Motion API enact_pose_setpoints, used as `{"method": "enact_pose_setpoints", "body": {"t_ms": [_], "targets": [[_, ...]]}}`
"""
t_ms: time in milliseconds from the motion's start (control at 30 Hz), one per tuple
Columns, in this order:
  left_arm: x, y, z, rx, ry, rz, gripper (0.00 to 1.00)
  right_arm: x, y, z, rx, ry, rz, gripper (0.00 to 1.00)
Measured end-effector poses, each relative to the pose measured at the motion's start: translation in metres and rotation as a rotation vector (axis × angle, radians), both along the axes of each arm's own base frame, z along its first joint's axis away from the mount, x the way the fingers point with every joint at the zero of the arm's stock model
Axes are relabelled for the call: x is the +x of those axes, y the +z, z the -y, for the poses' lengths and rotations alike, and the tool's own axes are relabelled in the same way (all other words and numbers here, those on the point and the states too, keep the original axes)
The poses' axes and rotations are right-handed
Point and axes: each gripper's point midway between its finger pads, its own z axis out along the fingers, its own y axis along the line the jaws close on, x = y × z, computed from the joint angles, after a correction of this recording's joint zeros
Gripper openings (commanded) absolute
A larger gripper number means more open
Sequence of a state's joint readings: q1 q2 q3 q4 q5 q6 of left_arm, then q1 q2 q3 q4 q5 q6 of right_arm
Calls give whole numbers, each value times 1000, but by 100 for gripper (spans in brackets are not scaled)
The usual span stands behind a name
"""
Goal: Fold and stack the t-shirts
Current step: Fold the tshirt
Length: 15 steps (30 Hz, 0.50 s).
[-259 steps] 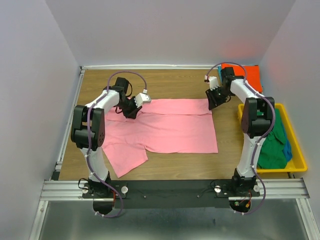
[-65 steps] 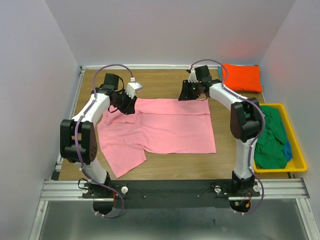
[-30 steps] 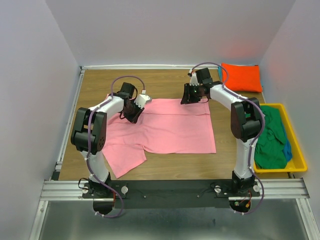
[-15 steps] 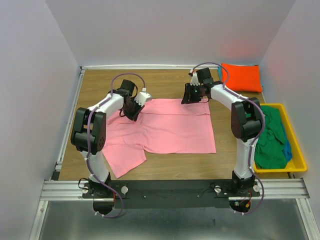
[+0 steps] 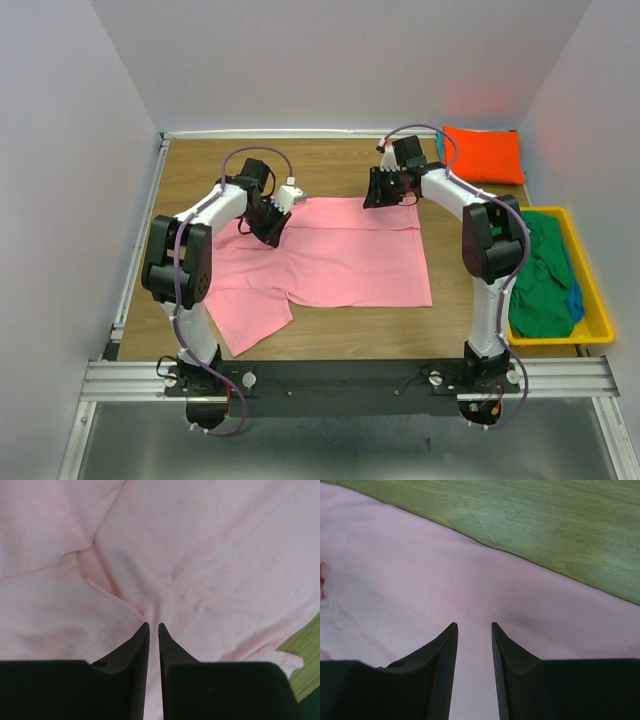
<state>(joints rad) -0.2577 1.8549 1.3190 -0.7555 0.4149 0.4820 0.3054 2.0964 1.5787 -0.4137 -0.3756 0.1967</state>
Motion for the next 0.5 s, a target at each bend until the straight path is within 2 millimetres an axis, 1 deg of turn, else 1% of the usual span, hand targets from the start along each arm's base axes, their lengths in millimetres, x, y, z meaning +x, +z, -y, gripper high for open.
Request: {"method": "enact_pose_setpoints", "body": {"t_ms": [67,133,167,200,267,333,367,400,467,500], "targets": [[-1,4,2,-11,-8,-6,28,1,-1,2,-12,4,9,40],[6,11,3,-30,-5,9,34,3,-2,6,-30,6,20,40],[9,14,2,-37,-2,18,35,4,-2,9,-41,7,27,40],[15,20,2,-49,8,31,35,6,-3,12,-58,7,35,39],[35,33,-7,-67,48,83,36,8,-5,16,-85,9,50,38],[56,45,-22,-82,104,139,36,12,-7,22,-118,12,67,37],[71,53,-37,-88,151,175,36,13,-9,24,-131,15,71,37],[76,55,-46,-89,174,184,36,14,-11,27,-151,16,75,37],[96,59,-71,-91,244,218,34,18,-18,32,-188,22,80,36],[104,55,-82,-90,277,225,34,19,-23,35,-209,28,77,36]]}}
